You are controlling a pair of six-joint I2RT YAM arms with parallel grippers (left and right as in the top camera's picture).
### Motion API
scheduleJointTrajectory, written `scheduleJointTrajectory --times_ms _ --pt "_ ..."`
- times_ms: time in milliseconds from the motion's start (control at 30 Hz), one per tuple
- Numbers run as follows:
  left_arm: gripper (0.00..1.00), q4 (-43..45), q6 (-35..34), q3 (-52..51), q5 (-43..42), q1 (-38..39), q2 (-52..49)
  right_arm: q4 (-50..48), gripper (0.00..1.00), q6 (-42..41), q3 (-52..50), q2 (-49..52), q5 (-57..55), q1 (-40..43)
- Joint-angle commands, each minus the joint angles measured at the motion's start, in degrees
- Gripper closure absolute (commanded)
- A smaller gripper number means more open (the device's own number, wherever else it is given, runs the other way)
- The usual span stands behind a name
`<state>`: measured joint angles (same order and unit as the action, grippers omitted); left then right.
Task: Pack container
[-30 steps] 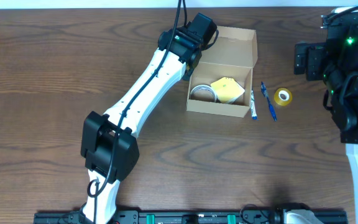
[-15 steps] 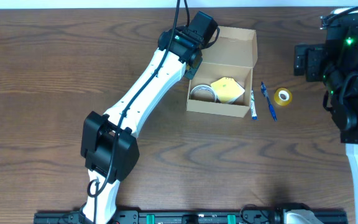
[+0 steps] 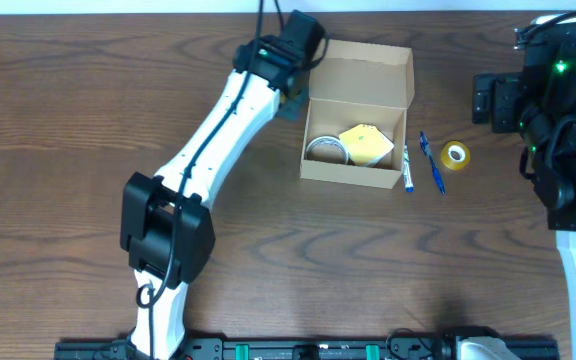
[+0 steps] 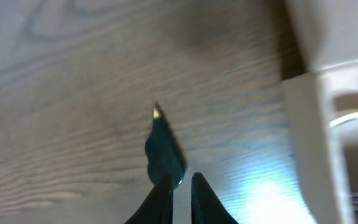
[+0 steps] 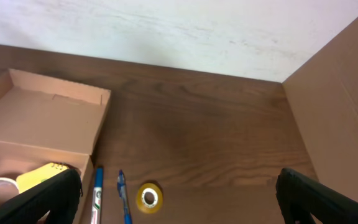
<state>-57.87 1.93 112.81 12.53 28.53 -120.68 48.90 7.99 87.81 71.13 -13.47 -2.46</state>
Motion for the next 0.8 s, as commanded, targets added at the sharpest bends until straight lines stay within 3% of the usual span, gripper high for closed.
scheduleJointTrajectory --times_ms 0,133,533,767 --pt "0.88 0.46 0.66 -2.21 -2.97 -1.99 -0.74 -0.57 0.01 0.0 1.11 0.22 -0.02 0.13" --pt "0.88 1.73 0.7 -5.66 -6.73 -3.82 -0.74 -0.83 0.01 0.0 1.11 0.42 -0.22 0.13" --pt "0.8 7.58 0.74 -12.66 -6.84 -4.17 -0.76 -0.13 0.01 0.0 1.11 0.46 -0.17 0.13" --pt "0.78 8.9 -0.48 -15.1 -9.88 -8.09 -0.79 -0.28 0.01 0.0 1.11 0.48 -0.17 0.13"
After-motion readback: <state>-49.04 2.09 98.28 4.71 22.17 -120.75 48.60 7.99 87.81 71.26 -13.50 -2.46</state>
